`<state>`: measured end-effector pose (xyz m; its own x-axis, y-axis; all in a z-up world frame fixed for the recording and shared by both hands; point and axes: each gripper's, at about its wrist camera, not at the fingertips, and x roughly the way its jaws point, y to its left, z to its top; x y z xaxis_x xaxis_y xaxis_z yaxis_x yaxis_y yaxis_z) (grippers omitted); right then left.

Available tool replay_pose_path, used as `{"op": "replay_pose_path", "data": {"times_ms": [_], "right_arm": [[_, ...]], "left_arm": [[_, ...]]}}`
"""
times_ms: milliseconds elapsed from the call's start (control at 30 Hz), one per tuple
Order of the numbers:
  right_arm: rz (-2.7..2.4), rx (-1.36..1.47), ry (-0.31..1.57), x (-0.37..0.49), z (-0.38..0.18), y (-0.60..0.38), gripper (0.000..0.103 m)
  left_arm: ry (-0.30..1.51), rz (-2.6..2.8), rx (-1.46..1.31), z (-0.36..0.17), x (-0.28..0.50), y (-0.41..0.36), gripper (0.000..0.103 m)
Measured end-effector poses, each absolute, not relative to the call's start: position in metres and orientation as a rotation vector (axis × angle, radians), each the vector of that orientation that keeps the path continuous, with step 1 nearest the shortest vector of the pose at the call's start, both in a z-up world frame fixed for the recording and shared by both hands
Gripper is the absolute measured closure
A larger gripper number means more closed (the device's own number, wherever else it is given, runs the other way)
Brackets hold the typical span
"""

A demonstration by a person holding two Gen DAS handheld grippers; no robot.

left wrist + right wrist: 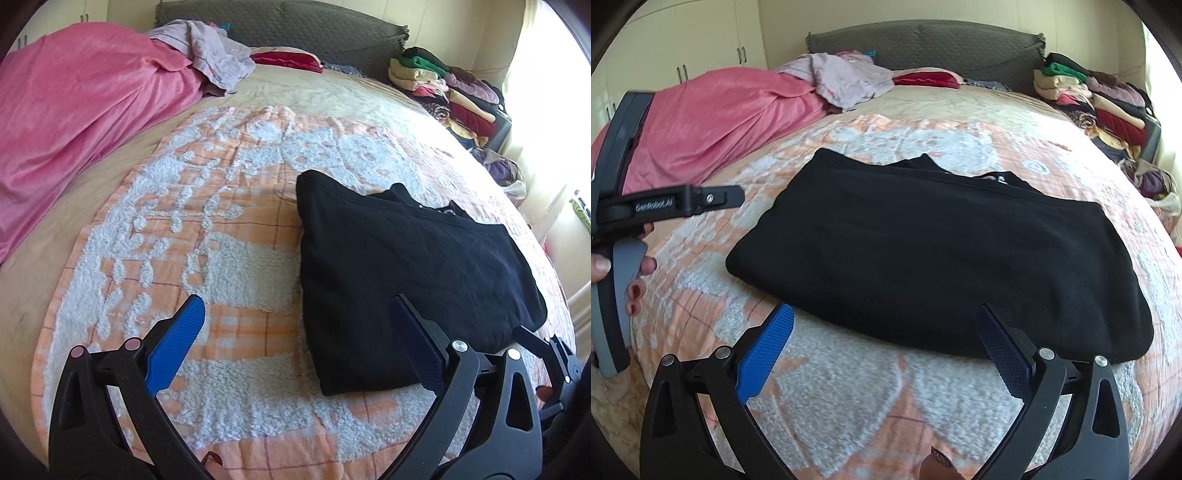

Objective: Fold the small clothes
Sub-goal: 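Move the open right tool to the sweatshirt's side edge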

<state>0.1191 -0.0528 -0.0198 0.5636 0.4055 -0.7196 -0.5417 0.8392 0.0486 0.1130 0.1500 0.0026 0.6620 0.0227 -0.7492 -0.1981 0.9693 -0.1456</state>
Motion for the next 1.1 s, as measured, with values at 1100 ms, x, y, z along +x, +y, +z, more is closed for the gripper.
{"op": "replay_pose_path", "data": {"times_ms": [1100], "right_arm": [[0.508,-0.579,0.723,0.135,-0.072,0.037,0.005]], "left_arm": [[0.882,0.197,-0.260,0.004,0.169,0.179,0.010]]}}
